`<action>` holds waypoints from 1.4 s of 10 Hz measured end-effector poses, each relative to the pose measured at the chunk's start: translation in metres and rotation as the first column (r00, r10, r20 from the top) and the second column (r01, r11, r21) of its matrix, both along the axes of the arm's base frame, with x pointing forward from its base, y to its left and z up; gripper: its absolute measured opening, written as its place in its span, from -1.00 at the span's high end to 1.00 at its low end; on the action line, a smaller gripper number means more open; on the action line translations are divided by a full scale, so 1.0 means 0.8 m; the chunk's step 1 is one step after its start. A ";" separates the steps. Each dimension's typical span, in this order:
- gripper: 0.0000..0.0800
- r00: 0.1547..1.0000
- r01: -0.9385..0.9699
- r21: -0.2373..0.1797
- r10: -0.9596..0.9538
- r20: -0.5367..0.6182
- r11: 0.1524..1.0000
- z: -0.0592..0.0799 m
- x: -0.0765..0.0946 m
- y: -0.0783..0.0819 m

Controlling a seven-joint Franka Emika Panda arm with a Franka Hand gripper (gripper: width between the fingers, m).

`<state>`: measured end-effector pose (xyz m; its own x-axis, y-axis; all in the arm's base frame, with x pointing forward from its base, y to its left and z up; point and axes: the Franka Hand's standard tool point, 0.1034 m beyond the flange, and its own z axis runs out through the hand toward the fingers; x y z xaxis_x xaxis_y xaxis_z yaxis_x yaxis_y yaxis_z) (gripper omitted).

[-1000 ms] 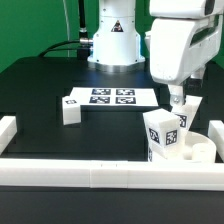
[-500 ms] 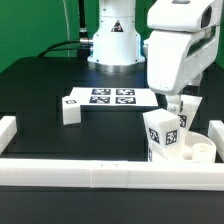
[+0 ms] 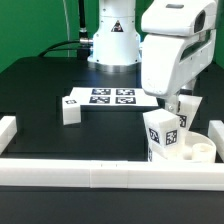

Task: Assemble stool

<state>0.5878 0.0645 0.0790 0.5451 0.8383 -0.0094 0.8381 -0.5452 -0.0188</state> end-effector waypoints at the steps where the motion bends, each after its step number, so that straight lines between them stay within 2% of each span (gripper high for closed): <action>1: 0.15 1.000 0.015 0.000 -0.015 0.000 1.000 0.000 0.000 0.000; 2: 0.15 1.000 0.016 0.000 -0.016 0.000 1.000 0.000 0.000 -0.001; 5: 0.15 0.976 0.220 -0.001 -0.220 -0.004 0.976 0.000 0.000 -0.003; 8: 0.15 0.885 0.465 0.000 -0.465 -0.007 0.885 -0.001 0.000 -0.003; 11: 0.15 0.723 0.690 -0.008 -0.691 -0.007 0.723 -0.001 -0.001 -0.002; 13: 0.15 0.613 0.790 -0.012 -0.790 -0.006 0.613 -0.002 -0.001 -0.001; 14: 0.15 0.585 0.811 -0.013 -0.811 -0.006 0.585 -0.002 -0.001 -0.001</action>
Offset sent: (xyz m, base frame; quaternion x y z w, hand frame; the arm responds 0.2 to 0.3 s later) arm 0.0000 0.0000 0.0000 0.0000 0.0000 0.1938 0.9810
